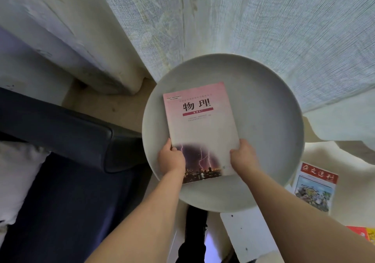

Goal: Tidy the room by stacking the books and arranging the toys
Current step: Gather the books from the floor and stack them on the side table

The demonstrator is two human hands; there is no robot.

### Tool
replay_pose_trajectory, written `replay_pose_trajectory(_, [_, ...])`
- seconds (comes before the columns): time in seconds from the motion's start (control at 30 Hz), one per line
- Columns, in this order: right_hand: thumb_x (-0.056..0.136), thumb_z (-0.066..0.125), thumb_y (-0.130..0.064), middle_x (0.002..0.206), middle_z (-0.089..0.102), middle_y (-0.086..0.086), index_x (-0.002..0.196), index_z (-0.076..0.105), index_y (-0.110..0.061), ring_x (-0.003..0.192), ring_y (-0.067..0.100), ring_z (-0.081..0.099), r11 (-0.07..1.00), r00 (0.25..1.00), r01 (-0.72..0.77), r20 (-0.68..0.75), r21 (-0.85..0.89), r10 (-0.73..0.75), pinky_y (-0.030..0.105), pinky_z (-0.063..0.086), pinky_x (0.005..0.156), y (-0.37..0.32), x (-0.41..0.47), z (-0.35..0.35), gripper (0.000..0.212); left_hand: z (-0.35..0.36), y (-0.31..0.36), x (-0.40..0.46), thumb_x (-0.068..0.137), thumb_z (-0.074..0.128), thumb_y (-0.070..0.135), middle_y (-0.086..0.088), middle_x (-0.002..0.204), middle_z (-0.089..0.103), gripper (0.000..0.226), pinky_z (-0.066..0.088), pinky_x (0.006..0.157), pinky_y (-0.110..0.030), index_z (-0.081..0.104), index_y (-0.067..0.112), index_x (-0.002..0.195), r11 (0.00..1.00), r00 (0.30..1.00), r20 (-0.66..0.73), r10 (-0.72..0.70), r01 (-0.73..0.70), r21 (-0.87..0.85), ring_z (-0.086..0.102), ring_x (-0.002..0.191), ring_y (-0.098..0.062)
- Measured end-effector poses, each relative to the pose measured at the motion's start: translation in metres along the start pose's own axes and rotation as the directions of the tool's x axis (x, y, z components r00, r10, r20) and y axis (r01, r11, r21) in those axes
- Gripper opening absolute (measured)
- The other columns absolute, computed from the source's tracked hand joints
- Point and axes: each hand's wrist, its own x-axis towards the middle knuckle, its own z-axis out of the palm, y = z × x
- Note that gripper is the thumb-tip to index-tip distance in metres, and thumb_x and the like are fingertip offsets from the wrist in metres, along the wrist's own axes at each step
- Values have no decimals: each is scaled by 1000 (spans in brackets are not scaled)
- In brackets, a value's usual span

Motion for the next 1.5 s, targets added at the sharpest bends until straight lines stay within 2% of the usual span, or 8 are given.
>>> replay_pose_trajectory(0.13, [93, 45, -10, 116, 49, 10, 115, 56, -8, 98, 29, 47, 981, 981, 98, -151, -170, -124, 35, 38, 74, 14, -1, 11, 25, 0, -5, 5, 103, 43, 15, -1, 128, 47, 42, 47, 79, -30, 59, 30, 139, 965, 997, -49, 66, -51, 259, 54, 95, -22])
replay_pose_trajectory(0.33, [91, 51, -11, 117, 50, 9, 121, 56, -10, 104, 30, 50, 988, 986, 112, -112, -104, -124, 33, 37, 78, 17, 1, 9, 31, -1, -8, 9, 100, 45, 9, -1, 120, 65, 37, 48, 74, -30, 69, 24, 123, 956, 992, 0, 129, -124, 266, 58, 90, -21])
replay_pose_trajectory(0.53, [90, 57, -23, 141, 45, 13, 146, 36, -13, 125, 32, 49, 998, 994, 57, 89, 7, -57, 41, 40, 105, 10, -14, -27, 60, -8, 13, -8, 103, 48, 19, -10, 133, 59, 35, 53, 94, -43, 53, 12, 137, 965, 999, -40, -20, 30, 260, 60, 117, -33])
replay_pose_trajectory(0.67, [95, 50, -20, 148, 39, 11, 149, 31, -14, 134, 28, 40, 997, 995, 76, 62, -25, -74, 40, 32, 110, 18, -44, -69, 57, -2, 30, -49, 104, 35, 24, -10, 142, 47, 44, 45, 105, -50, 39, 18, 148, 941, 990, 67, 121, -136, 309, 48, 128, -33])
replay_pose_trajectory(0.97, [95, 53, -20, 151, 37, 6, 150, 30, -19, 136, 28, 39, 994, 999, -37, 8, 102, 37, 44, 36, 109, 87, -133, -169, 60, 23, 64, -194, 104, 40, 28, -13, 146, 44, 46, 33, 110, -44, 41, 8, 146, 598, 704, 542, 458, -696, 399, 42, 132, -31])
replay_pose_trajectory(1.13, [89, 54, -20, 147, 41, 9, 147, 32, -19, 131, 30, 43, 978, 991, -127, -11, 163, 131, 49, 39, 107, 153, -168, -200, 62, 39, 60, -254, 104, 41, 30, -11, 146, 43, 46, 30, 111, -41, 43, 9, 145, 494, 610, 624, 489, -783, 378, 39, 133, -31])
replay_pose_trajectory(1.27, [70, 51, -21, 126, 53, 14, 113, 42, -20, 103, 24, 51, 945, 976, -203, -23, 256, 216, 50, 48, 93, 206, -183, -204, 44, 55, 44, -282, 104, 39, 34, -8, 148, 43, 48, 31, 114, -42, 43, 12, 147, 440, 584, 665, 466, -804, 399, 39, 134, -30])
replay_pose_trajectory(1.5, [77, 54, -22, 137, 45, 2, 146, 31, -23, 121, 27, 50, 908, 981, -176, -10, 381, 195, 49, 45, 102, 256, -202, -214, 72, 97, 30, -328, 106, 35, 34, -5, 156, 35, 49, 27, 116, -41, 38, 13, 150, 354, 526, 748, 406, -844, 402, 32, 142, -26])
